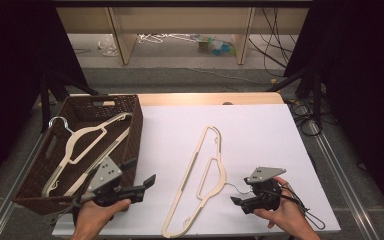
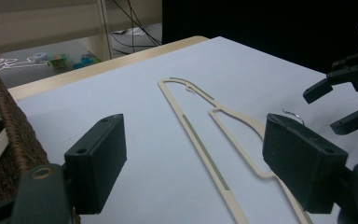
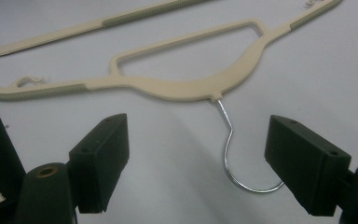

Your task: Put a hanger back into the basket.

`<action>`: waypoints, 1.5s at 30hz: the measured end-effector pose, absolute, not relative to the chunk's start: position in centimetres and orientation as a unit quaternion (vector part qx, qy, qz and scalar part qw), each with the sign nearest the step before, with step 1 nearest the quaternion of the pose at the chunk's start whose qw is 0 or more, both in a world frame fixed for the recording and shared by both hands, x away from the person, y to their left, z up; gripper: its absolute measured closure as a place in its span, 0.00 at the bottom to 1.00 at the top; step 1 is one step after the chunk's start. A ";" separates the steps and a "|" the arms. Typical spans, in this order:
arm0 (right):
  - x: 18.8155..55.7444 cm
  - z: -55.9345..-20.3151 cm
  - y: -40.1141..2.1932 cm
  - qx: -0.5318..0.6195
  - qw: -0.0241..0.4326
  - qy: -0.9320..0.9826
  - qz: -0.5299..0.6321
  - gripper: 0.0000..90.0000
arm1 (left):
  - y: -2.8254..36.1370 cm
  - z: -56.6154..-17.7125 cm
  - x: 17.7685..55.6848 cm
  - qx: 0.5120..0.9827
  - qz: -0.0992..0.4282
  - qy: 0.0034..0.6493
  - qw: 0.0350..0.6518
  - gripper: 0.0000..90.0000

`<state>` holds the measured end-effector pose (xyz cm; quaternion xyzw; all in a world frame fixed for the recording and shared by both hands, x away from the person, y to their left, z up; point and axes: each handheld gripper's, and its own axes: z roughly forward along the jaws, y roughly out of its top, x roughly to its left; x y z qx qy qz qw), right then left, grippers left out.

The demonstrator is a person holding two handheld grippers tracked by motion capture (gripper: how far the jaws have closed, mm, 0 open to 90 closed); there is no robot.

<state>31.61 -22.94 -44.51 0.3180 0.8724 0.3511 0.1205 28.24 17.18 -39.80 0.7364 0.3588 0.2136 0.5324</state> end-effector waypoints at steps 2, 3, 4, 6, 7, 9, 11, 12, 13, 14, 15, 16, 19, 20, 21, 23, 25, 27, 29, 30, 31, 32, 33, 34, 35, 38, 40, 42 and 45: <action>31.6 -44.5 -22.9 0.320 0.119 0.872 0.350 0.26 | 16.7 -40.3 27.9 0.736 0.209 0.357 0.535 0.23; 31.5 -44.5 -22.9 0.321 0.120 0.872 0.351 0.26 | 16.5 -40.4 27.8 0.741 0.209 0.347 0.535 0.23; 31.4 -44.4 -22.9 0.328 0.113 0.870 0.350 0.25 | 16.3 -40.6 27.6 0.739 0.208 0.353 0.535 0.23; 31.5 -44.4 -22.9 0.318 0.115 0.876 0.344 0.25 | 15.9 -41.0 27.4 0.745 0.209 0.342 0.533 0.23; 31.5 -44.5 -22.8 0.320 0.117 0.874 0.347 0.26 | 15.8 -41.1 27.3 0.746 0.205 0.341 0.534 0.22; 31.4 -44.5 -22.7 0.322 0.114 0.873 0.348 0.26 | 15.7 -41.4 27.1 0.743 0.202 0.343 0.538 0.20; 31.4 -44.4 -22.7 0.316 0.112 0.878 0.343 0.26 | 15.9 -41.5 27.0 0.745 0.206 0.341 0.536 0.20; 31.4 -44.5 -22.6 0.318 0.115 0.877 0.342 0.26 | 15.8 -41.6 26.9 0.740 0.201 0.350 0.538 0.19; 31.4 -44.5 -22.6 0.321 0.116 0.876 0.341 0.26 | 15.8 -41.8 26.8 0.739 0.203 0.351 0.538 0.19; 31.4 -44.6 -22.5 0.322 0.121 0.873 0.345 0.25 | 15.9 -41.9 26.7 0.742 0.205 0.346 0.537 0.19; 31.4 -44.7 -22.5 0.324 0.121 0.873 0.345 0.25 | 15.8 -42.2 26.6 0.741 0.200 0.355 0.534 0.19; 31.3 -44.7 -22.4 0.329 0.119 0.871 0.345 0.25 | 15.8 -42.3 26.6 0.746 0.201 0.350 0.531 0.19; 31.3 -44.6 -22.2 0.340 0.115 0.871 0.337 0.25 | 15.7 -42.8 26.4 0.747 0.196 0.355 0.527 0.19; 31.3 -44.9 -22.0 0.342 0.125 0.867 0.341 0.25 | 15.7 -42.9 26.4 0.750 0.197 0.348 0.527 0.19; 31.2 -44.8 -21.9 0.345 0.118 0.869 0.334 0.25 | 15.7 -42.9 26.4 0.753 0.200 0.346 0.522 0.19; 31.1 -44.8 -21.5 0.348 0.117 0.868 0.334 0.25 | 15.6 -43.0 26.2 0.749 0.195 0.354 0.525 0.19; 31.0 -44.8 -21.1 0.352 0.115 0.867 0.334 0.25 | 15.6 -43.1 26.1 0.751 0.196 0.353 0.523 0.19; 31.0 -44.9 -20.6 0.357 0.117 0.864 0.334 0.25 | 15.6 -43.1 26.1 0.752 0.196 0.353 0.520 0.19; 31.0 -44.9 -19.9 0.365 0.114 0.861 0.336 0.25 | 15.6 -43.1 26.2 0.756 0.198 0.347 0.519 0.19; 30.9 -44.9 -19.4 0.379 0.112 0.854 0.337 0.25 | 15.6 -43.1 26.2 0.756 0.197 0.347 0.519 0.19; 30.9 -45.1 -19.0 0.376 0.119 0.854 0.338 0.24 | 15.6 -43.1 26.1 0.754 0.193 0.352 0.521 0.19; 30.8 -45.0 -18.4 0.383 0.111 0.854 0.334 0.24 | 15.5 -43.2 26.1 0.752 0.191 0.352 0.524 0.19; 30.7 -45.2 -17.9 0.380 0.118 0.856 0.331 0.24 | 15.5 -43.3 26.1 0.753 0.191 0.351 0.523 0.19; 30.6 -45.4 -17.4 0.380 0.126 0.854 0.333 0.24 | 15.6 -43.2 26.1 0.755 0.192 0.352 0.518 0.19; 30.4 -45.3 -16.9 0.382 0.117 0.858 0.323 0.25 | 15.6 -43.3 26.1 0.756 0.192 0.352 0.518 0.19; 30.1 -45.5 -15.4 0.387 0.115 0.856 0.323 0.25 | 15.5 -43.4 26.1 0.755 0.188 0.353 0.520 0.19; 30.2 -45.8 -14.7 0.381 0.126 0.855 0.329 0.25 | 15.5 -43.5 26.1 0.755 0.187 0.353 0.521 0.19; 30.3 -45.8 -14.2 0.390 0.115 0.856 0.320 0.24 | 15.4 -43.4 26.1 0.757 0.187 0.352 0.517 0.19; 30.4 -46.1 -13.4 0.393 0.117 0.856 0.314 0.24 | 15.4 -43.5 26.1 0.760 0.186 0.351 0.514 0.19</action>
